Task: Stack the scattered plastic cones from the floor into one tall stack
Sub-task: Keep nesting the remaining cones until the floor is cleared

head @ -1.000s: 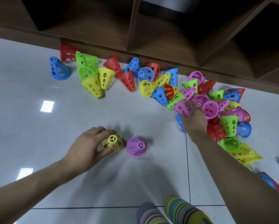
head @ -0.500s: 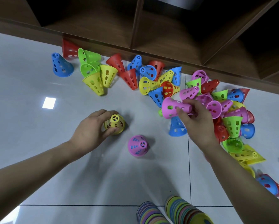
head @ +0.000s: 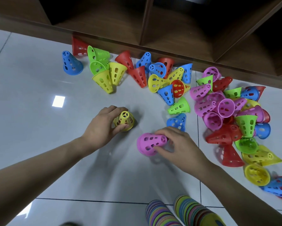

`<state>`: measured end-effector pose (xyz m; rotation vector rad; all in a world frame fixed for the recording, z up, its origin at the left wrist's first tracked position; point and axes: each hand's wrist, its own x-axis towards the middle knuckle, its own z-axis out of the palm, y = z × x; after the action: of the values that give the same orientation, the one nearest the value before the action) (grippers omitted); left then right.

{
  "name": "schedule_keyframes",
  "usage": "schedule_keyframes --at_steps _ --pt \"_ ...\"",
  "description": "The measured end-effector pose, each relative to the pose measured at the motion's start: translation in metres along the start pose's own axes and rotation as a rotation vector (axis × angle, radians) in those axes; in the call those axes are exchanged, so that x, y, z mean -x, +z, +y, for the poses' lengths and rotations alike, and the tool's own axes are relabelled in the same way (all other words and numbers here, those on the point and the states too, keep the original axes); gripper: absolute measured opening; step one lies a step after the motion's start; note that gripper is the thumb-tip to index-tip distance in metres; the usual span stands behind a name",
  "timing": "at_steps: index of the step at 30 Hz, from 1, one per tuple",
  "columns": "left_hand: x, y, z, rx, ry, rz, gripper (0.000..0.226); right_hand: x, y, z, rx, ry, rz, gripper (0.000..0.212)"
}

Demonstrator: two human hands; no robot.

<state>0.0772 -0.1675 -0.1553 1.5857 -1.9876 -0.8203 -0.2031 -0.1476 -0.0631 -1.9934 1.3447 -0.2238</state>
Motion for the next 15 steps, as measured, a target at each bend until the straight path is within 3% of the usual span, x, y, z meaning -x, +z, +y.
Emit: schedule_keyframes --at_steps 3,7,9,13,15 --pt "-0.003 -0.002 -0.003 0.056 -0.024 -0.040 0.056 -0.003 0.011 0.005 0.006 0.020 -0.064 0.031" --pt "-0.007 -0.016 -0.014 0.028 0.057 -0.173 0.080 -0.009 0.018 0.007 -0.008 0.046 -0.115 0.037" --pt "-0.011 -0.026 -0.023 -0.036 0.041 -0.107 0.089 -0.013 0.017 0.008 -0.004 0.040 -0.085 0.037" --pt "-0.037 -0.054 -0.050 -0.138 -0.092 0.207 0.085 -0.023 0.009 0.022 0.024 0.182 0.204 0.033" --pt "-0.055 -0.068 -0.060 -0.102 -0.160 0.193 0.086 -0.030 0.005 0.038 0.019 0.277 0.372 0.023"
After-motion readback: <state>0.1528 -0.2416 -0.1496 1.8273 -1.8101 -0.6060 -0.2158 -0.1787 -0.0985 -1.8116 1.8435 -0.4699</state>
